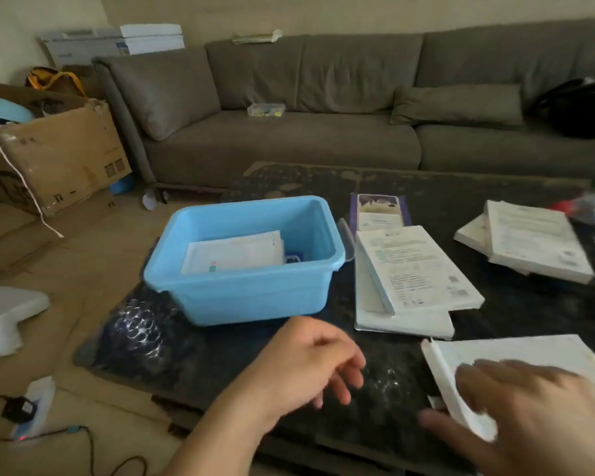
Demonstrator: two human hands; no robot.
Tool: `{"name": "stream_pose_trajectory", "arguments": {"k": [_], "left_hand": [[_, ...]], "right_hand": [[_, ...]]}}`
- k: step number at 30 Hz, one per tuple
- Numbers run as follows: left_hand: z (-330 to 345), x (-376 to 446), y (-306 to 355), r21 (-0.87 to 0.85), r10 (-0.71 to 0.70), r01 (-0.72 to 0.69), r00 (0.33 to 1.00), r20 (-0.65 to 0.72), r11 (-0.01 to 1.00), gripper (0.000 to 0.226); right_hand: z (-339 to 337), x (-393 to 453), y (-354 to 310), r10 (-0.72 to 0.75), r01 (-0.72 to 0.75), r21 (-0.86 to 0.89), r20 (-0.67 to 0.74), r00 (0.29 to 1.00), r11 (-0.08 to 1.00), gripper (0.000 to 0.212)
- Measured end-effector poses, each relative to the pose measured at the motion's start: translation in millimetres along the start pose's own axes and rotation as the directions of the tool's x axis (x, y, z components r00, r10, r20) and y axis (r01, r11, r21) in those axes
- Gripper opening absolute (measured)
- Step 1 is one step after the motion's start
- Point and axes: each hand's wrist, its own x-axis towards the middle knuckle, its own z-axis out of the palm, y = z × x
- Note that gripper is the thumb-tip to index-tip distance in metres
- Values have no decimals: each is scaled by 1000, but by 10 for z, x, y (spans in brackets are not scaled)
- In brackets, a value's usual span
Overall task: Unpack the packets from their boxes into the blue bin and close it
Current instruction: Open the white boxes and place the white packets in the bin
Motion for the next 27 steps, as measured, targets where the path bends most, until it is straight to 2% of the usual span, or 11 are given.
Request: {"name": "stream_pose_trajectory", "arguments": {"k": [3, 4, 6, 8, 10, 13, 17, 19, 21, 24, 27], "left_hand": [[345, 112, -28, 246, -136, 91, 975, 174, 965, 23], [429, 135, -25, 290, -164, 96, 962, 217, 952, 23], [563, 173, 2, 333, -185, 86, 943, 278, 939, 22], [663, 211, 37, 331, -151, 53, 949, 278, 942, 23], [746, 250, 68, 328, -101, 16, 965, 244, 944, 28], [800, 307, 73, 323, -81, 7, 973, 216, 946, 27], [705, 367, 89, 384, -176, 64, 948, 266, 921, 14], [717, 364, 110, 344, -193, 79, 931, 309, 936, 15], [809, 356, 132, 253, -164, 88, 940, 298, 964, 16], [1010, 361, 144, 65, -108, 98, 979, 174, 993, 12], [1185, 361, 171, -120, -94, 101, 994, 59, 988, 14]], "right_hand": [[143, -135, 30, -55, 71, -51, 272, 961, 996, 63], [188, -141, 33, -83, 108, -82, 264, 961, 991, 60], [317, -180, 105, 7, 10, -105, 167, 986, 994, 51], [471, -246, 212, -22, 23, -27, 44, 999, 999, 44], [542, -306, 279, -37, 35, -27, -58, 998, 999, 48], [665, -397, 368, -61, 58, -67, -54, 997, 996, 58], [616, -393, 410, -65, 65, -52, -4, 998, 997, 52], [618, -422, 443, -70, 66, -57, -67, 995, 996, 35], [644, -472, 480, -10, 14, 20, -205, 979, 1000, 35], [683, -496, 484, 76, -35, 109, -399, 914, 993, 36], [629, -490, 469, 112, -47, 140, -504, 856, 989, 38]]}}
